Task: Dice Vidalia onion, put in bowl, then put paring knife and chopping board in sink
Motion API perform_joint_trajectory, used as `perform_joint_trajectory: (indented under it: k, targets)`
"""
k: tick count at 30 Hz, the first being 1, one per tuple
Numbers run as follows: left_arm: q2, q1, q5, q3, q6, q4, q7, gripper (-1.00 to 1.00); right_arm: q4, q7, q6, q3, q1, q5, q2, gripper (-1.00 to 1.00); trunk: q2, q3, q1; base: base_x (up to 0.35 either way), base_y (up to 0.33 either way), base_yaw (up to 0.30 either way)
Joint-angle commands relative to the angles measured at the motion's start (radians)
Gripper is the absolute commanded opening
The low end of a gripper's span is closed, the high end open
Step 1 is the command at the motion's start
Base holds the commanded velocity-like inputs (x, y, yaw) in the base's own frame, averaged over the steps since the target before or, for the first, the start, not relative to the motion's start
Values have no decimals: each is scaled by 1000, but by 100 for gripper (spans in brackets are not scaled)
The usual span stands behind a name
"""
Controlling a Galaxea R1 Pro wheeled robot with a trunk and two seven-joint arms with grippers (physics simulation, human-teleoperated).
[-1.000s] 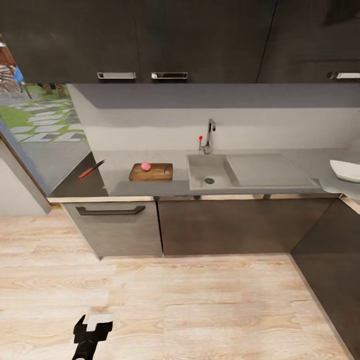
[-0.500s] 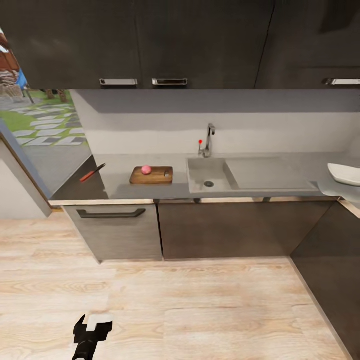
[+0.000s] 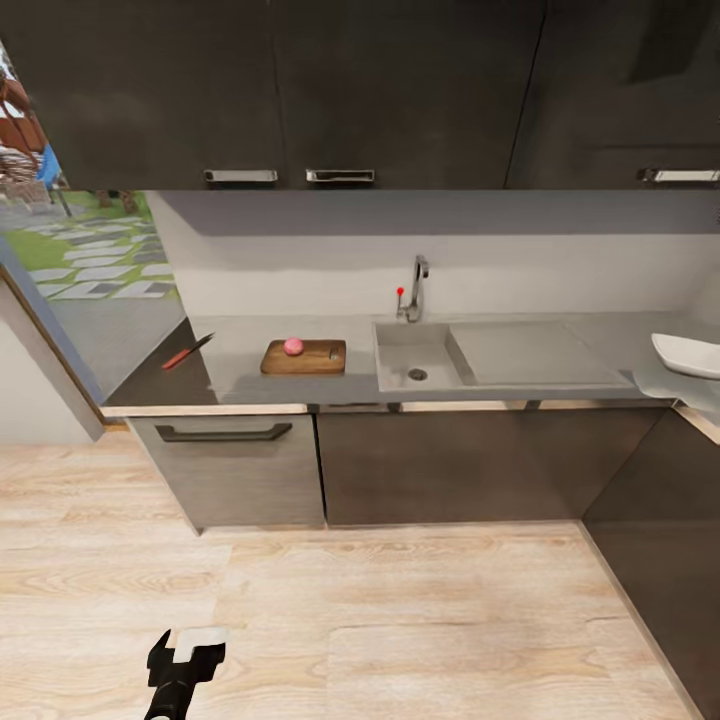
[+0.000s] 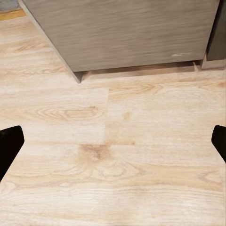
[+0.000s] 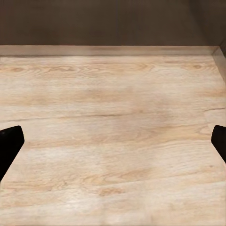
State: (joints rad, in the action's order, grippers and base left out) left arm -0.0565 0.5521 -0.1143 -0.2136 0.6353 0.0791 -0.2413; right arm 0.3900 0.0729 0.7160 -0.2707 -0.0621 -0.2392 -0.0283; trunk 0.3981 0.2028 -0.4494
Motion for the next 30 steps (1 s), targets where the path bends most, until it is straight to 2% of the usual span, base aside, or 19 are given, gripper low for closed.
perform_joint_trajectory:
  k: [1, 13, 20, 30]
  targets:
    - [0, 2, -10, -9, 6, 4, 0, 100, 0, 7, 2, -4, -1, -11, -1, 100, 2, 0, -1, 0, 0, 0]
    - [1, 2, -10, -9, 6, 4, 0, 100, 0, 7, 2, -4, -1, -11, -1, 100, 2, -19, -1, 0, 0, 0]
    - [1, 2, -10, -9, -46, 4, 3, 100, 0, 7, 2, -4, -1, -11, -1, 100, 2, -29, -1, 0, 0, 0]
    - [1, 2, -10, -9, -52, 4, 3, 100, 0, 7, 2, -4, -1, -11, -1, 100, 2, -45, -1, 0, 0, 0]
